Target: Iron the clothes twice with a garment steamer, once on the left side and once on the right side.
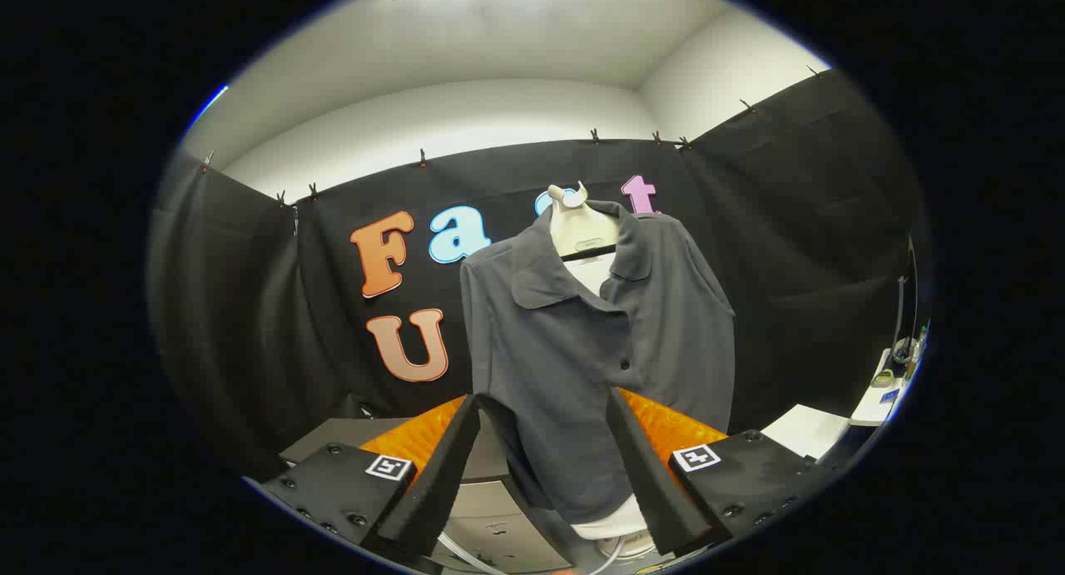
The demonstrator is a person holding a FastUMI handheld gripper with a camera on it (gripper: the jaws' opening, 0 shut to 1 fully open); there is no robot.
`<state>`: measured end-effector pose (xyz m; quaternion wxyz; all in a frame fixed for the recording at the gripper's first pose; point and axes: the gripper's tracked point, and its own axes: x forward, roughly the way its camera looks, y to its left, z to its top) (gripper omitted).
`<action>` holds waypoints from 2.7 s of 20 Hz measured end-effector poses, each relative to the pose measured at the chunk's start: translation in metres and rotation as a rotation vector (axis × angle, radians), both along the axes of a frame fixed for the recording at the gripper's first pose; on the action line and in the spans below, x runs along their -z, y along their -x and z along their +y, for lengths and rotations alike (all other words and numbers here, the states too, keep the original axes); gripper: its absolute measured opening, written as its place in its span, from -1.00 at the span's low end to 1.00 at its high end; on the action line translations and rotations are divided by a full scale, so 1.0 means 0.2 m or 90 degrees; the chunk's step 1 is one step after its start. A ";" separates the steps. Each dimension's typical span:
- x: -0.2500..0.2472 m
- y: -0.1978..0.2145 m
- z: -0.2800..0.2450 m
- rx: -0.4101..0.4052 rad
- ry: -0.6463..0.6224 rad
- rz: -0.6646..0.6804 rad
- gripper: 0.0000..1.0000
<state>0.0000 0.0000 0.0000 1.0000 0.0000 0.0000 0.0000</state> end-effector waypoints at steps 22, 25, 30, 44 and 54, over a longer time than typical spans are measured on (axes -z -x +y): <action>0.05 0.00 0.06 0.006 0.007 0.019 0.96; 0.07 -0.01 0.14 -0.008 0.015 0.023 0.96; 0.13 -0.09 0.33 -0.050 0.045 0.053 0.96; 0.33 -0.48 0.88 -0.140 0.088 0.159 0.96; 0.79 -1.00 1.02 -0.099 0.107 0.332 0.97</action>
